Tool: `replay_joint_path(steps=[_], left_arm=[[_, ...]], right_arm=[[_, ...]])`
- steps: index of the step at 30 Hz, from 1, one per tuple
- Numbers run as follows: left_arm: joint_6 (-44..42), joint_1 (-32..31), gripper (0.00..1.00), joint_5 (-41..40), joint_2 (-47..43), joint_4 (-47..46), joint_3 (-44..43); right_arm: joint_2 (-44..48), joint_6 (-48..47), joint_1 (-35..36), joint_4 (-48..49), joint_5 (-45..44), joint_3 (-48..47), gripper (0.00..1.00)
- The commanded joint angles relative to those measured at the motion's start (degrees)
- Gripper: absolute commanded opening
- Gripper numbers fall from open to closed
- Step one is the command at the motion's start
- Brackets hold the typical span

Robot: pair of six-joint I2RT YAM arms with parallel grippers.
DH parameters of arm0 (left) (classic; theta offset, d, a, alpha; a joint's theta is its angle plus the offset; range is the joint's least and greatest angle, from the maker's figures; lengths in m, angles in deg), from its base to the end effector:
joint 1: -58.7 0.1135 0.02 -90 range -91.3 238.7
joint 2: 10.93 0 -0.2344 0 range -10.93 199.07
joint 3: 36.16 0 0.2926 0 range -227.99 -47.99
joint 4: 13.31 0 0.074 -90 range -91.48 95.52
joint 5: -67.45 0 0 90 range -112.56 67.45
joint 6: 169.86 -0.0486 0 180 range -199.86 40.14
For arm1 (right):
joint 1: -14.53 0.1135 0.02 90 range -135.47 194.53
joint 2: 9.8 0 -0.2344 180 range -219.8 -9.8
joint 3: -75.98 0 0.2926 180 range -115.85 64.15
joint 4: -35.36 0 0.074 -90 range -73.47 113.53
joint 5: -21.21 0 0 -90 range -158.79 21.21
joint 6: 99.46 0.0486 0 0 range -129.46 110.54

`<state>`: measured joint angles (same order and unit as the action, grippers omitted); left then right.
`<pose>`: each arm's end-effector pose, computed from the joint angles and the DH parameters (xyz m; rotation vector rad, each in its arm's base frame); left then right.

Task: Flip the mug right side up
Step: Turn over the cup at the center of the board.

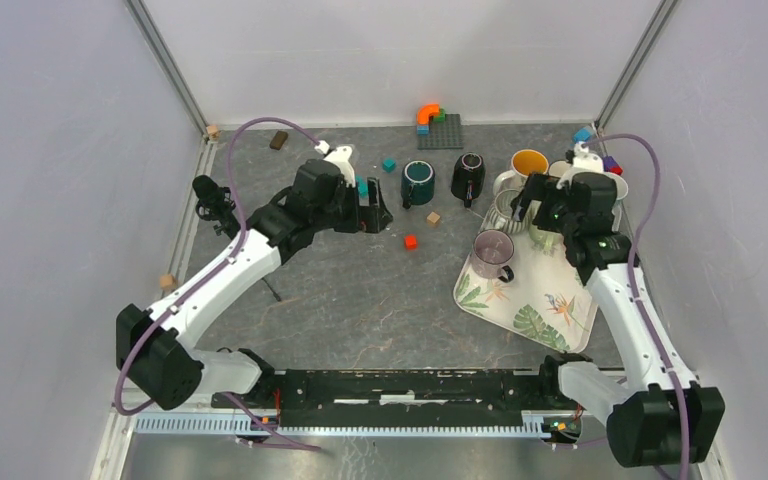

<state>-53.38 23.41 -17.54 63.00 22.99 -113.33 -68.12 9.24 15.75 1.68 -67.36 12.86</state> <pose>0.2831 -0.2056 0.2885 0.2243 2.2225 -0.7055 0.2957 0.0075 0.2783 0.3014 2.0615 0.2384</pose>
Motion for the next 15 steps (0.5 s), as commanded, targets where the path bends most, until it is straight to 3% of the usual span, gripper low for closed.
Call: replay_joint_path(steps=[1,15], left_arm=[[-6.0,3.7,1.0,-9.1,3.0,4.0,-3.9],[-6.7,15.7,1.0,-8.4,17.1,-3.0,-5.9]], right_arm=[[-2.0,2.2,4.8,6.0,3.4,1.0,0.98],[-4.1,0.5,12.1,9.3,7.6,-2.0,0.98]])
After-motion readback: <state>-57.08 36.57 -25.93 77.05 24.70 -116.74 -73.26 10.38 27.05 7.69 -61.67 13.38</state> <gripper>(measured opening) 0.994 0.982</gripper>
